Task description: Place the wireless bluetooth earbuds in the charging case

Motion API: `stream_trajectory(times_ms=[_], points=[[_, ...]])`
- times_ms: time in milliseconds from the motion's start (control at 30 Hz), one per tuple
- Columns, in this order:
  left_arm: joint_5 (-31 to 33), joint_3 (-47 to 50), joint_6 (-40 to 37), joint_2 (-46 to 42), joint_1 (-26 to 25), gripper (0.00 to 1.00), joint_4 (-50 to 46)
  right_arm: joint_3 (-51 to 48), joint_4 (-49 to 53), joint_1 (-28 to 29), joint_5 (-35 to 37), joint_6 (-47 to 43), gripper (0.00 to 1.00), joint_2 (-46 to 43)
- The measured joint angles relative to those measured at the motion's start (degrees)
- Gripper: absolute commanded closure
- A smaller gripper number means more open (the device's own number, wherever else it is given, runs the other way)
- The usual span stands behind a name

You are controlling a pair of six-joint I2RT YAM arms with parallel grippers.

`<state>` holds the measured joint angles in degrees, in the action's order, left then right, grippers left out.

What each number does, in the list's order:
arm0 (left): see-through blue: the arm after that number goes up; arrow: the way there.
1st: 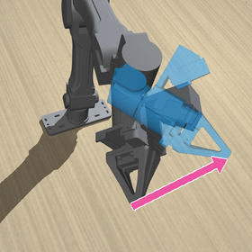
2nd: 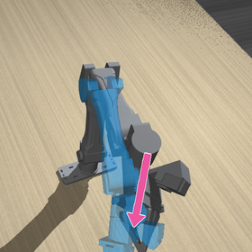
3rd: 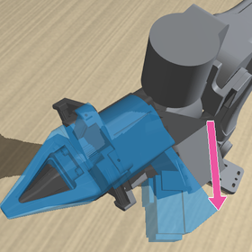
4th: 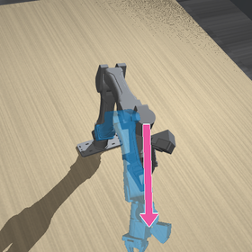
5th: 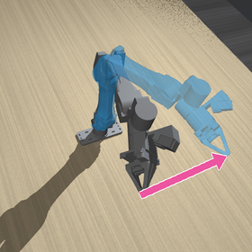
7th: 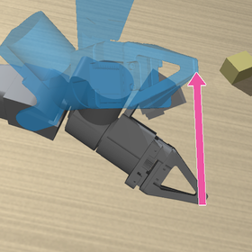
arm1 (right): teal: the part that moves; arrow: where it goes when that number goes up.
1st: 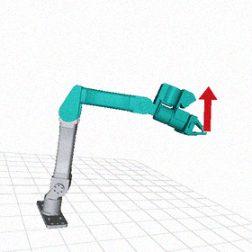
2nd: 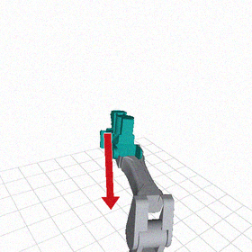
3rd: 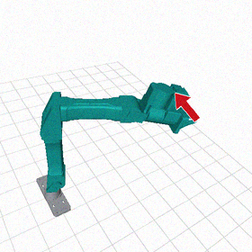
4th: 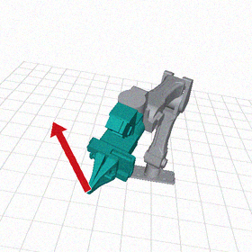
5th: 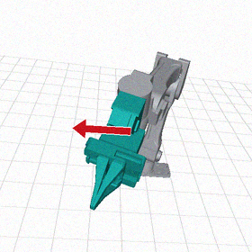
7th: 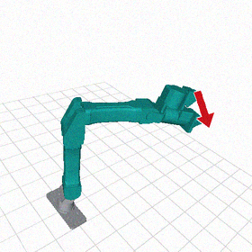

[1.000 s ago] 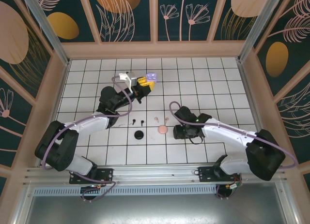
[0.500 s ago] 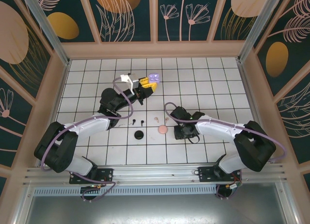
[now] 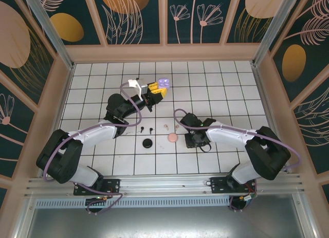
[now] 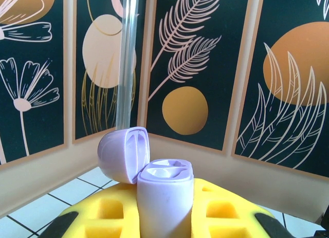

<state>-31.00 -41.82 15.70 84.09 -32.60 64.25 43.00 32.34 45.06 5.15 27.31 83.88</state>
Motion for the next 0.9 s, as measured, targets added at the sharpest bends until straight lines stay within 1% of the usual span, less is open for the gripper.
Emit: stream_trajectory(times_ms=[667, 900], points=[[-0.42, -0.35, 0.0, 0.0, -0.37, 1.0, -0.61, 0.46, -1.05, -0.5, -0.04, -0.87, 0.72, 1.57], [-0.44, -0.7, 0.0, 0.0, -0.42, 1.0, -1.09, 0.46, -1.07, -0.5, -0.13, -1.01, 0.79, 1.57]])
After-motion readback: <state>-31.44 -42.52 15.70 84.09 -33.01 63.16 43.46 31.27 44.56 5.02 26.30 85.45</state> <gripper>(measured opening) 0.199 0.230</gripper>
